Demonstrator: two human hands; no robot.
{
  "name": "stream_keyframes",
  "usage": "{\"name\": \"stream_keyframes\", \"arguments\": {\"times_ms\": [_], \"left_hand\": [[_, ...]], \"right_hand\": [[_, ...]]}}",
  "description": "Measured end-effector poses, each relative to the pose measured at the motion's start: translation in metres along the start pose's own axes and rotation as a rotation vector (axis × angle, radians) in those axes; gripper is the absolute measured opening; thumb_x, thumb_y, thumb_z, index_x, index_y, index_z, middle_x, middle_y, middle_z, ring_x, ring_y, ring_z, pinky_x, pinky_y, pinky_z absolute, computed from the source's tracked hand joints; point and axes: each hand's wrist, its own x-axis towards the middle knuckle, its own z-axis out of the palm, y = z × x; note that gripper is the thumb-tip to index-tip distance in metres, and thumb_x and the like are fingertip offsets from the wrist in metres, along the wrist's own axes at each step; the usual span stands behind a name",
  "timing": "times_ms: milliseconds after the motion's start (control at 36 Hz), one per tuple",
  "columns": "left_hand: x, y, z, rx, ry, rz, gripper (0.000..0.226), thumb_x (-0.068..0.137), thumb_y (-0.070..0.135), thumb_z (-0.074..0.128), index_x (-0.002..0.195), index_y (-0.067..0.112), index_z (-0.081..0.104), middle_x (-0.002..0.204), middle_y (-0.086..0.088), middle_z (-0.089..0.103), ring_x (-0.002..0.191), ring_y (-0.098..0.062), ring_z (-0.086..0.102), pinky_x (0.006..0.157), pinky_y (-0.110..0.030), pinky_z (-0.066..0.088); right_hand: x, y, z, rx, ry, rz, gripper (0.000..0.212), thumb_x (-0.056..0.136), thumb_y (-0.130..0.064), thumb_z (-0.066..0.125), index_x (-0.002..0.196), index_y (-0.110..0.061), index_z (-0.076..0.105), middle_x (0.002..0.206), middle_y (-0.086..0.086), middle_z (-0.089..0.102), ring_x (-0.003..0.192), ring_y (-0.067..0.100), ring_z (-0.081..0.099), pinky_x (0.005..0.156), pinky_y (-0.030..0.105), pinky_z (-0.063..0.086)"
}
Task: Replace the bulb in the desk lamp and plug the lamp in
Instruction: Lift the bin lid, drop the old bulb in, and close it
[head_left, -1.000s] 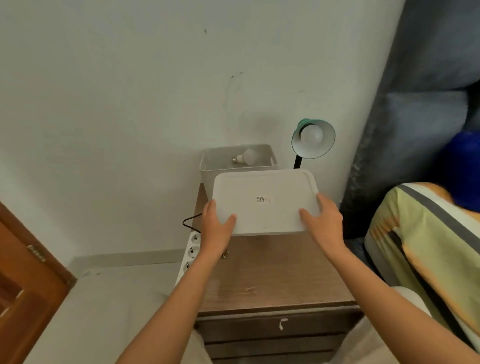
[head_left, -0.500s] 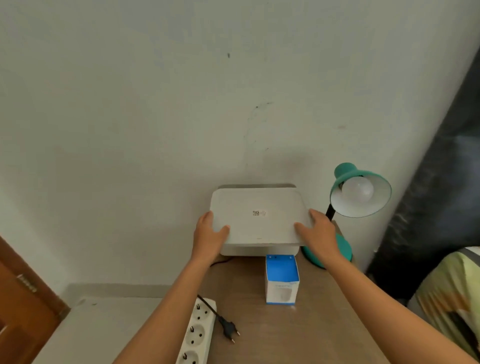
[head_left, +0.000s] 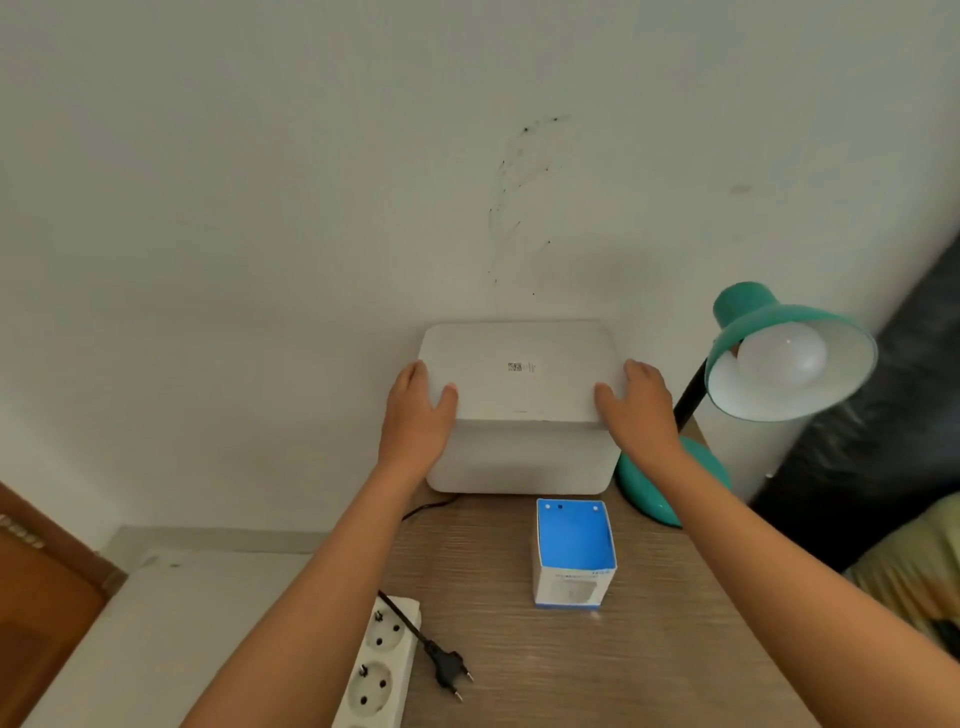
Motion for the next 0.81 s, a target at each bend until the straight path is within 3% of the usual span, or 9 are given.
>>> {"name": "stream_keyframes", "arguments": {"times_ms": [56,139,278,389,500,611,806], "left_hand": [[0.0025,0.0002,0.0008,0.002,0.006,-0.007,0.042,0.097,0.025,0.043,0.133,0.003,0.04,0.139,-0.009,0.041,0.123,-0.018,0.04,0.087,-0.014,0.022],[0.0035,0.0002,0.0021,-0.011,0.022,-0.006,0.04,0.096,0.023,0.044,0.13,0.003,0.042,0.137,-0.009,0.043,0.113,-0.01,0.04,0.084,-0.011,0.023],[0.0034,0.0008,0.0033,-0.066,0.051,-0.02,0.038,0.095,0.017,0.046,0.129,0.0,0.043,0.135,-0.01,0.042,0.115,-0.013,0.041,0.079,-0.006,0.021],[0.0027,0.0004,0.0013,-0.091,0.054,-0.016,0.042,0.096,0.018,0.046,0.134,0.003,0.039,0.14,-0.007,0.039,0.107,-0.002,0.031,0.079,-0.004,0.02],[0.0045,-0.0015,-0.0016,-0.058,0.037,-0.022,0.043,0.096,0.02,0.045,0.135,0.003,0.038,0.141,-0.008,0.039,0.119,-0.012,0.039,0.084,-0.009,0.022],[0.006,-0.0026,-0.0003,-0.022,0.016,-0.002,0.039,0.097,0.022,0.043,0.13,0.003,0.042,0.136,-0.008,0.041,0.105,-0.005,0.035,0.081,-0.012,0.024],[0.0062,-0.0074,0.0046,-0.023,-0.007,-0.014,0.044,0.097,0.026,0.04,0.137,0.007,0.035,0.14,-0.006,0.038,0.12,-0.016,0.04,0.088,-0.019,0.027]], "right_hand": [[0.0013,-0.001,0.0011,-0.004,-0.003,0.005,0.038,0.092,-0.022,0.047,0.12,0.004,0.047,0.135,0.02,0.043,0.119,0.031,0.045,0.095,0.031,0.036],[0.0014,-0.0014,0.0026,-0.01,0.008,-0.005,0.045,0.093,-0.023,0.047,0.13,0.003,0.042,0.141,0.019,0.037,0.125,0.031,0.041,0.102,0.033,0.033],[0.0038,0.0004,0.0035,-0.009,0.033,-0.019,0.04,0.092,-0.023,0.048,0.121,0.005,0.048,0.135,0.021,0.043,0.119,0.031,0.045,0.098,0.033,0.036],[0.0061,-0.0004,0.0025,-0.002,0.044,-0.036,0.038,0.092,-0.022,0.049,0.12,0.005,0.049,0.134,0.019,0.044,0.119,0.03,0.045,0.091,0.025,0.032],[0.0063,-0.0015,0.0058,-0.01,0.019,-0.029,0.044,0.093,-0.025,0.047,0.126,0.005,0.045,0.139,0.019,0.04,0.123,0.03,0.043,0.1,0.032,0.035],[0.0068,-0.0016,0.0073,-0.007,0.015,-0.024,0.049,0.094,-0.026,0.046,0.133,0.003,0.039,0.143,0.018,0.035,0.128,0.03,0.039,0.104,0.035,0.033],[0.0052,0.0025,0.0086,-0.004,-0.01,-0.015,0.049,0.094,-0.026,0.046,0.132,0.004,0.039,0.143,0.018,0.036,0.128,0.03,0.04,0.105,0.034,0.033]]}}
